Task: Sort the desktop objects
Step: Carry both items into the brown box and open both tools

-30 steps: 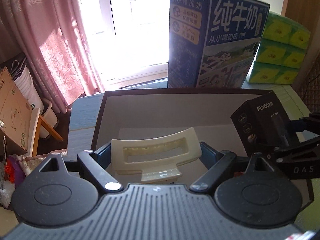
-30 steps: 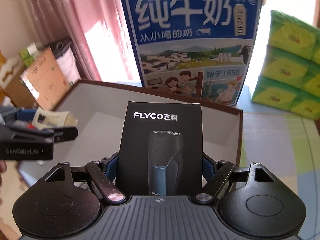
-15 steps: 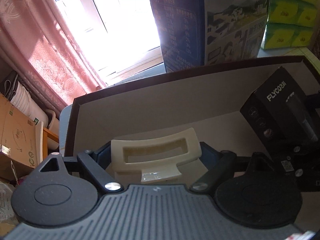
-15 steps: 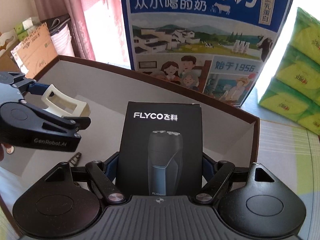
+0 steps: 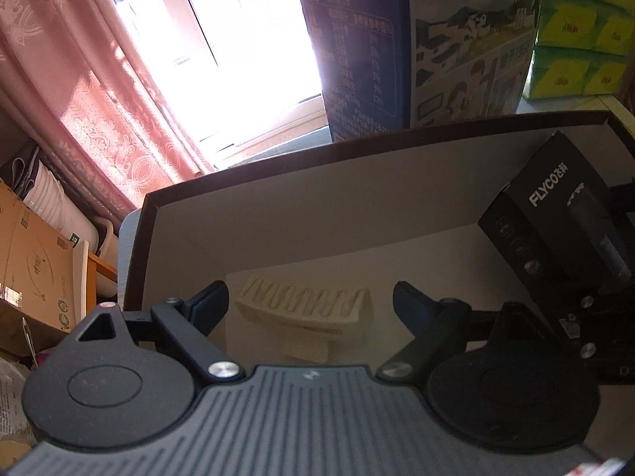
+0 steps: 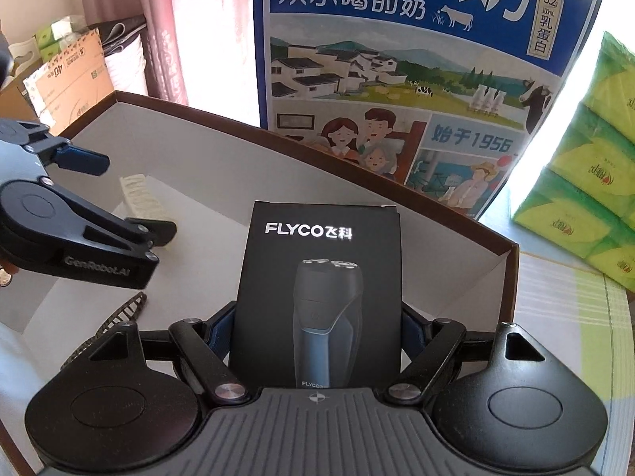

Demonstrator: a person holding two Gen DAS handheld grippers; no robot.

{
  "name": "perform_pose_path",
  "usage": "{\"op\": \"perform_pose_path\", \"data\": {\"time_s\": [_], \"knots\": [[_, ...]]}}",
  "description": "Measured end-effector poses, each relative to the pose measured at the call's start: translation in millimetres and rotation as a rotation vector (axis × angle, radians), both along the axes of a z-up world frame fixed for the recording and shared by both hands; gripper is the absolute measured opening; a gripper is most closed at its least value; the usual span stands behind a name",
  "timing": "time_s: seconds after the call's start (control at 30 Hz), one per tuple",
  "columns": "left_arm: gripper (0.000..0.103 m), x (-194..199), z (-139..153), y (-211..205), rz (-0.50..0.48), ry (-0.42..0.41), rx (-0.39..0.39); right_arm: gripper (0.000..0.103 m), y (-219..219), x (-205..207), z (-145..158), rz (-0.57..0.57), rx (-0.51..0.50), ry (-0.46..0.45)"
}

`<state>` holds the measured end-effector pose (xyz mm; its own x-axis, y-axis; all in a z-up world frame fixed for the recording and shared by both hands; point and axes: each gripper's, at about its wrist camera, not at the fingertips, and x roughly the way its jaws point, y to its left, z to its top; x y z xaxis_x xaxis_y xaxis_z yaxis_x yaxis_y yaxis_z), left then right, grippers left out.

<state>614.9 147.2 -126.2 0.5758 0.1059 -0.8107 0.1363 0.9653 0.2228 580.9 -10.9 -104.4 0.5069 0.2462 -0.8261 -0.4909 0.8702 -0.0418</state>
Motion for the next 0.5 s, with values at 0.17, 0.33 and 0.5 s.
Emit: {"op": "perform_pose_path", "data": {"time_s": [0.17, 0.33, 0.5], "knots": [[0.088, -6, 6, 3, 0.006, -0.009, -0.002, 0.077, 0, 1, -1, 0.006, -0.009, -0.009], [0.088, -11, 11, 8, 0.009, -0.016, -0.006, 0.078, 1, -2, 2, 0.011, -0.024, -0.069], [0.088, -22, 19, 13, 0.008, -0.022, -0.019, 0.090, -3, -13, 9, 0.056, -0.018, -0.079]]}}
